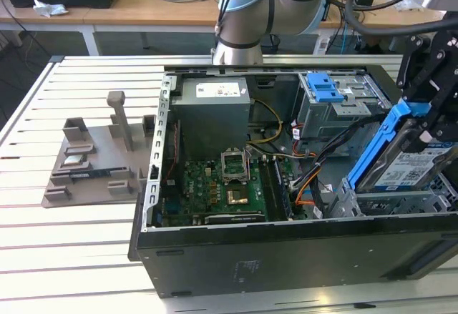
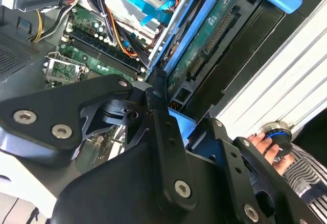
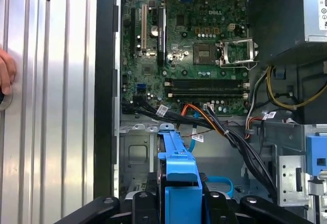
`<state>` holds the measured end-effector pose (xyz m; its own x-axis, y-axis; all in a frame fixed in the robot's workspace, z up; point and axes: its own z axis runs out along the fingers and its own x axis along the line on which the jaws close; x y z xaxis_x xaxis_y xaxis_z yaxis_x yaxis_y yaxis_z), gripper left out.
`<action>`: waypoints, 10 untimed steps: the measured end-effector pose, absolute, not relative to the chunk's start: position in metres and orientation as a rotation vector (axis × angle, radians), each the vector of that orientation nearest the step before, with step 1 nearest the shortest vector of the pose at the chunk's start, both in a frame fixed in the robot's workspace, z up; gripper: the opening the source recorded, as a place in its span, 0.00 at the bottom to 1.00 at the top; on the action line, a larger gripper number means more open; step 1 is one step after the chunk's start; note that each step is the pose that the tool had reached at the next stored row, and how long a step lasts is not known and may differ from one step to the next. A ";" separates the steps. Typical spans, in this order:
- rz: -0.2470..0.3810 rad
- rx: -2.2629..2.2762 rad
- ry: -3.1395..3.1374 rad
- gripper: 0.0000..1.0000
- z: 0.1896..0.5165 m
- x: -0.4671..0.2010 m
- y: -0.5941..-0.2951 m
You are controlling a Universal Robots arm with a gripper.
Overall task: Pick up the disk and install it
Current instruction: 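Insert the disk into the insertion slot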
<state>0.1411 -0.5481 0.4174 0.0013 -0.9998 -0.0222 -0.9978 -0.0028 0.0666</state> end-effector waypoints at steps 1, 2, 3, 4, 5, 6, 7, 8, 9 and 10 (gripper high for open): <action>-0.098 2.200 -2.196 0.37 0.416 0.141 -0.548; -0.098 2.200 -2.196 0.37 0.415 0.141 -0.548; -0.098 2.200 -2.196 0.37 0.414 0.141 -0.548; -0.098 2.200 -2.196 0.37 0.412 0.141 -0.548; -0.098 2.200 -2.196 0.37 0.411 0.141 -0.548; -0.098 2.200 -2.196 0.37 0.409 0.141 -0.548; -0.098 2.200 -2.196 0.37 0.409 0.141 -0.548; -0.098 2.200 -2.196 0.37 0.409 0.141 -0.548; -0.097 2.200 -2.196 0.37 0.409 0.141 -0.548; -0.097 2.200 -2.196 0.37 0.409 0.141 -0.548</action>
<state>0.1411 -0.5481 0.4089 0.0013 -0.9998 -0.0220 -0.9978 -0.0028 0.0665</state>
